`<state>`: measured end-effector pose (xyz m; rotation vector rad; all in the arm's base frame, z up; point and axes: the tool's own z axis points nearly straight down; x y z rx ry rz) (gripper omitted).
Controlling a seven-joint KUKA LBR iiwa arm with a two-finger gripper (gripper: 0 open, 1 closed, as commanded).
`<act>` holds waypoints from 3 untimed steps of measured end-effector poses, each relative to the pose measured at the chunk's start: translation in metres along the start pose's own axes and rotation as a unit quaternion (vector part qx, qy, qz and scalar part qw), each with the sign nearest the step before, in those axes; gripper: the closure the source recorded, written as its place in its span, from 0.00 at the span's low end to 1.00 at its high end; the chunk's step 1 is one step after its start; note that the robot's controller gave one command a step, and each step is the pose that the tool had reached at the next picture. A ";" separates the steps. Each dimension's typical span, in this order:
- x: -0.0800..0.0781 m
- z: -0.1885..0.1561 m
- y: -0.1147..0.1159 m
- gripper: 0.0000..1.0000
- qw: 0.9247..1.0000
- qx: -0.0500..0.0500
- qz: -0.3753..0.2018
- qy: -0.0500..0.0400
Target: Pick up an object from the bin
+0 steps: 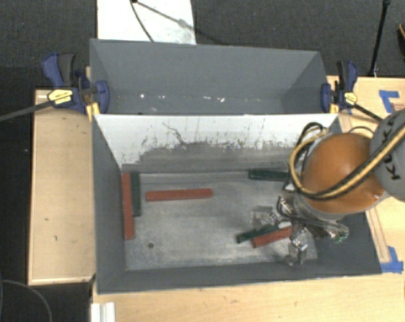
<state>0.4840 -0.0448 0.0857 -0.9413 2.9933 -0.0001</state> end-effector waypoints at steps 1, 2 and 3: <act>-0.050 0.016 -0.021 0.00 0.985 0.000 -0.174 -0.001; -0.049 0.015 -0.021 1.00 0.985 -0.001 -0.172 0.000; -0.026 -0.117 -0.020 1.00 0.991 0.002 -0.137 -0.001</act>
Offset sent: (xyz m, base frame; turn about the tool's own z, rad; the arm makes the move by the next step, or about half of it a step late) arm 0.0520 0.0106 -0.0157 -0.3516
